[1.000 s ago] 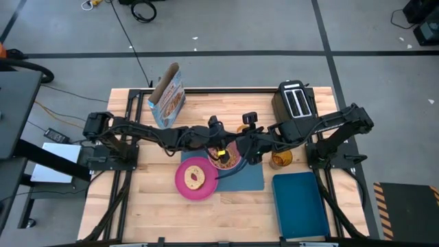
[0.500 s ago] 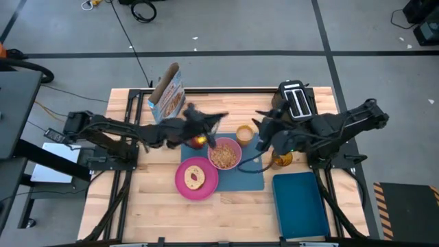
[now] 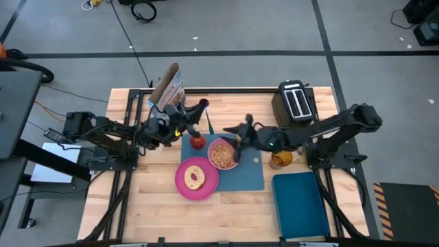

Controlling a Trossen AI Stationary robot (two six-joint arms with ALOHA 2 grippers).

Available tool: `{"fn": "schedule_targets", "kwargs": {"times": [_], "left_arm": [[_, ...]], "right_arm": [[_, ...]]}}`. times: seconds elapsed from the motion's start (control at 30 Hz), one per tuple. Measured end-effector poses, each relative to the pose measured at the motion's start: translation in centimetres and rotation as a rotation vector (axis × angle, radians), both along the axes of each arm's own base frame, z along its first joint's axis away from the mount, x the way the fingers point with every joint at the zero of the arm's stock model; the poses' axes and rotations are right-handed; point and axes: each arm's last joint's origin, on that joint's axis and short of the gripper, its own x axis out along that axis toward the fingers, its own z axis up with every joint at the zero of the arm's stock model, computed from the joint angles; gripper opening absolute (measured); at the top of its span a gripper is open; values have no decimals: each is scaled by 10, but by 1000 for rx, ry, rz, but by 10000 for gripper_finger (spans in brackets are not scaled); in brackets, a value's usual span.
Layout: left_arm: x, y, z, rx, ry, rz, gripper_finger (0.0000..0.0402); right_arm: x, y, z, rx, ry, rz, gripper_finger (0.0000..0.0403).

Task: Arrange a breakfast setting
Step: Put the purple spoon on the blue placemat to the left of the pink bowl

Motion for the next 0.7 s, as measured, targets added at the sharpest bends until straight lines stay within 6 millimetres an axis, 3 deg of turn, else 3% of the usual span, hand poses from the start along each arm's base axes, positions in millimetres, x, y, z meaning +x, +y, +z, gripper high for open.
{"fn": "schedule_targets", "kwargs": {"times": [0.13, 0.3, 0.7], "left_arm": [[0, -1, 1, -15, -30, -36, 14], [-1, -1, 4, -39, -81, -64, 14], [-2, -2, 4, -105, -140, -107, 14]], "right_arm": [[18, -14, -22, 176, -72, 59, 152], [30, -22, -31, 387, -124, 164, 152], [29, -37, -17, 513, -257, 179, 145]]}}
